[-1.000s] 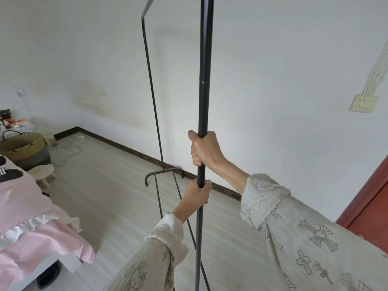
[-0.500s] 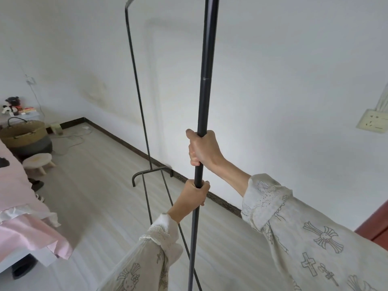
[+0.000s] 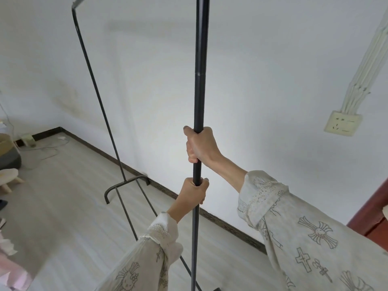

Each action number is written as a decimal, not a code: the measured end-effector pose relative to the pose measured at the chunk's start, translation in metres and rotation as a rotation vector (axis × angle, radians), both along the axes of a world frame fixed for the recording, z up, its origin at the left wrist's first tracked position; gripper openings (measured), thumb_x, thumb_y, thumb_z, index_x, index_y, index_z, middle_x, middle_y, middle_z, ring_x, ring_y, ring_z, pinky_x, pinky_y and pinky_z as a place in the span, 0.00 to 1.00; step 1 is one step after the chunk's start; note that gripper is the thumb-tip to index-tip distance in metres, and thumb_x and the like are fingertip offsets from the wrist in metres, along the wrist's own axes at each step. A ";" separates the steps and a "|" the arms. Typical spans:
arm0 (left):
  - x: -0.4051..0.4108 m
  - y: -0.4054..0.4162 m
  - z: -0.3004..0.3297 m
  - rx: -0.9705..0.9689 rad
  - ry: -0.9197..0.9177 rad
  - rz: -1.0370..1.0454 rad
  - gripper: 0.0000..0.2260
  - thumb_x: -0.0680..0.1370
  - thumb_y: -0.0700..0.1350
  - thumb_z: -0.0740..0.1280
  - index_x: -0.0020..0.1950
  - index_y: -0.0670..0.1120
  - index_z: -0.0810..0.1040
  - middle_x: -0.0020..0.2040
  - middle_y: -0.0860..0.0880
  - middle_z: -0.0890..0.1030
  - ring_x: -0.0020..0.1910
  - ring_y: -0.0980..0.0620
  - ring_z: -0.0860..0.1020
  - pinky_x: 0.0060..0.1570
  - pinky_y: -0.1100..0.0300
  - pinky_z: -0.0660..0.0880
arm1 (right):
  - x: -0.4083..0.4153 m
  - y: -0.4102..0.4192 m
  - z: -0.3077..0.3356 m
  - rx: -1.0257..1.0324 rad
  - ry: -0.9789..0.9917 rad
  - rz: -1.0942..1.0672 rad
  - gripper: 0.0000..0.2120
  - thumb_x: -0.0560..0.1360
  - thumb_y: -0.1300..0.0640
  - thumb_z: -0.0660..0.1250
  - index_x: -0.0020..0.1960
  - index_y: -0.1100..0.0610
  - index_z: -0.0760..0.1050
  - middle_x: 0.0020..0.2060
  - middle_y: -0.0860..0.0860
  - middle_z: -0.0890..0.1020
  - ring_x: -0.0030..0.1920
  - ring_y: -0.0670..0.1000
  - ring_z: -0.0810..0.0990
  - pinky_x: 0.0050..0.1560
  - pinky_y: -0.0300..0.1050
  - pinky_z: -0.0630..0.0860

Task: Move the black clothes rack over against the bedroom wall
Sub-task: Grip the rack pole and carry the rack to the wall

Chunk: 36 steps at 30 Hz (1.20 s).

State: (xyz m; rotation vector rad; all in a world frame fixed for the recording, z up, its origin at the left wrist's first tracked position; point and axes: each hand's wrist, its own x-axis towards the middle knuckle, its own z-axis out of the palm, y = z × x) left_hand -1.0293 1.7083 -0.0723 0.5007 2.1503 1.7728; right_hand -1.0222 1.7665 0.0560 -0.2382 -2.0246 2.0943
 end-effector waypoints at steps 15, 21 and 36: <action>-0.048 0.188 0.000 0.007 -0.001 0.120 0.17 0.74 0.43 0.60 0.26 0.48 0.61 0.21 0.47 0.65 0.17 0.55 0.64 0.22 0.67 0.66 | -0.052 0.185 0.000 0.004 0.019 0.091 0.19 0.74 0.61 0.57 0.29 0.51 0.51 0.16 0.45 0.55 0.18 0.48 0.52 0.24 0.37 0.51; -0.065 0.225 0.003 -0.034 0.013 0.298 0.18 0.74 0.43 0.60 0.25 0.47 0.60 0.20 0.47 0.65 0.16 0.55 0.64 0.20 0.68 0.65 | -0.078 0.225 0.003 -0.016 0.032 0.223 0.19 0.74 0.61 0.56 0.30 0.51 0.51 0.17 0.45 0.55 0.18 0.48 0.52 0.24 0.38 0.51; -0.074 0.289 0.003 -0.143 0.005 0.580 0.15 0.75 0.53 0.60 0.32 0.47 0.65 0.28 0.51 0.70 0.25 0.60 0.73 0.31 0.66 0.68 | -0.109 0.286 0.002 -0.001 0.040 0.507 0.20 0.77 0.58 0.57 0.30 0.51 0.52 0.17 0.47 0.56 0.18 0.48 0.52 0.22 0.37 0.53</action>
